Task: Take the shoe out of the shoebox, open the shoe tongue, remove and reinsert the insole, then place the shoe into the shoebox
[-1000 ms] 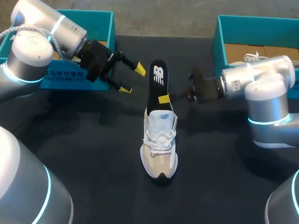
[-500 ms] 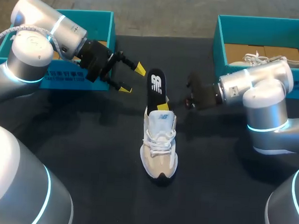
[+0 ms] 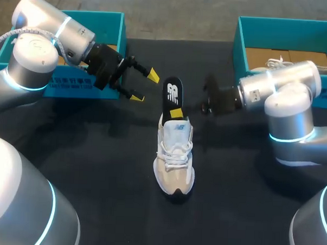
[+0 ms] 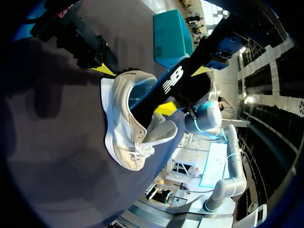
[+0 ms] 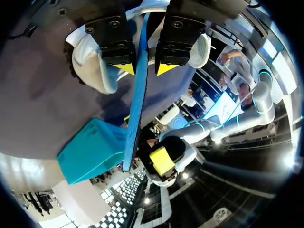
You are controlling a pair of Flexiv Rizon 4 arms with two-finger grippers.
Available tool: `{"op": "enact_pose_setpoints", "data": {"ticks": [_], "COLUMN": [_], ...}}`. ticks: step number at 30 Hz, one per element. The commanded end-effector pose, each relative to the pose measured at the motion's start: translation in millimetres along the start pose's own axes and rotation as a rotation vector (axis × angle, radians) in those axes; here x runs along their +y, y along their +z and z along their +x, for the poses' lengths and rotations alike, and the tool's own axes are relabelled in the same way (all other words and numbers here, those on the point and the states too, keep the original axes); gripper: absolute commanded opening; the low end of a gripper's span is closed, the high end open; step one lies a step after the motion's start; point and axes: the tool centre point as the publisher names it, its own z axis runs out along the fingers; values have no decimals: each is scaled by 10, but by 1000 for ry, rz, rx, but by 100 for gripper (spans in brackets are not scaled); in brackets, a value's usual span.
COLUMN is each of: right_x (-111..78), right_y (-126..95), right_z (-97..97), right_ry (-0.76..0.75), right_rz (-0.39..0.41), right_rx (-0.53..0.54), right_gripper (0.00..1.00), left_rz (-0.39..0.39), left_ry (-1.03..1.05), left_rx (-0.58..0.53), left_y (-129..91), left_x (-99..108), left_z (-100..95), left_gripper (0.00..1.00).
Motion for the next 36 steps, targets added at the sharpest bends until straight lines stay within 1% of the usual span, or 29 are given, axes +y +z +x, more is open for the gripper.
{"op": "enact_pose_setpoints", "data": {"ticks": [1, 2, 5, 10, 14, 20, 27, 32, 33, 34, 35, 36], "right_x": [81, 89, 104, 89, 32, -107, -262, -293, -281, -265, -245, -222], "right_y": [-30, -31, -17, 30, 55, 57, 105, 126, 118, 110, 100, 89], "right_z": [-32, -50, -89, -119, -111, -60, 48, 68, 67, 65, 63, 62], "right_ry": [-1, -1, 1, 11, 22, 46, 65, 68, 66, 64, 60, 53], "right_rz": [12, 5, 7, 28, 38, 55, 88, 101, 97, 93, 90, 87], "right_rx": [0, 6, 12, 45, 54, 50, 48, 45, 42, 38, 35, 30], "right_gripper": [20, 18, 0, 0, 0, 0, 0, 0, 1, 11, 16, 18], "left_rz": [-1, -1, -1, -1, -1, -1, -1, -1, -1, -1, -1, -1], "left_ry": [1, 1, 1, 1, 1, 1, 1, 1, 1, 1, 1, 1], "left_rx": [0, 0, 0, 0, 0, 0, 0, 0, 0, 0, 0, 0], "left_y": [6, 6, 6, 6, 6, 6, 6, 6, 6, 6, 6, 6], "left_x": [3, 3, 3, 3, 3, 3, 3, 3, 3, 3, 3, 3], "left_z": [1, 1, 1, 1, 1, 1, 1, 1, 1, 1, 1, 1], "left_gripper": [100, 100, 100, 100, 100, 100, 100, 100, 100, 100, 100, 100]}}
